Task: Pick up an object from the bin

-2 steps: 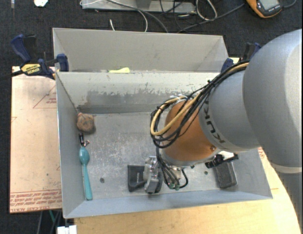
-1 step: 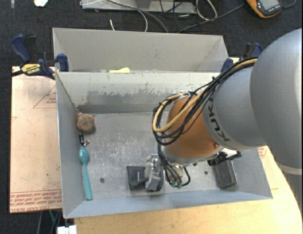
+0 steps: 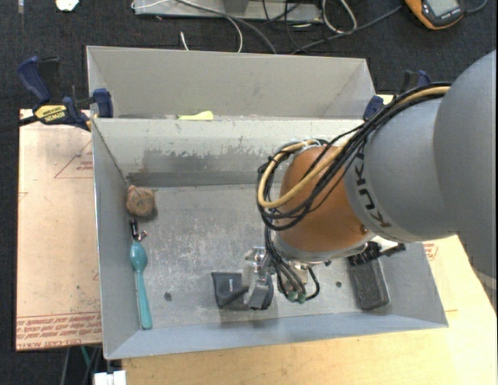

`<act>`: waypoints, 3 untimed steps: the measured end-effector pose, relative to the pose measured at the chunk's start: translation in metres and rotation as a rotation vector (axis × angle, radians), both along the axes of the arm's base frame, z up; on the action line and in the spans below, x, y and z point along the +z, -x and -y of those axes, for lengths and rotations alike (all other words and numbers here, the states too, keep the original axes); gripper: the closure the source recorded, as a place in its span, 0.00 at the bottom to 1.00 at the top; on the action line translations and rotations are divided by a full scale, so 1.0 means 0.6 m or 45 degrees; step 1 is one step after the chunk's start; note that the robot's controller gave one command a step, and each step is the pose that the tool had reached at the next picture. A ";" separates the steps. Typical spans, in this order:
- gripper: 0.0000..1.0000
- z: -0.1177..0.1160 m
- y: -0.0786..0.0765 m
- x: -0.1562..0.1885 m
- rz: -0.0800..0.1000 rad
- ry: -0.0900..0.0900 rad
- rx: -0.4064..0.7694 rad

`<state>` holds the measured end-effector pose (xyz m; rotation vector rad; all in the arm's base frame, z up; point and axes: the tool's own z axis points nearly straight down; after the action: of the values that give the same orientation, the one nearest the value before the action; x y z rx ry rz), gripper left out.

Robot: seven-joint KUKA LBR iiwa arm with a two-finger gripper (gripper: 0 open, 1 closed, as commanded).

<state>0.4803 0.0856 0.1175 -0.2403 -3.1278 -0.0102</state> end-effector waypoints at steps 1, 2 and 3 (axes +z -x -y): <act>1.00 0.000 -0.002 0.044 0.005 -0.001 0.001; 1.00 0.000 0.000 0.118 -0.003 0.001 0.003; 1.00 0.000 -0.002 0.174 0.004 -0.001 0.003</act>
Offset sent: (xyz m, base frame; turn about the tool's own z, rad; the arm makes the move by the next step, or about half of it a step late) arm 0.0009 0.0001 0.1152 -0.0008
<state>0.4816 0.0859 0.2222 -0.2371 -3.1309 -0.0113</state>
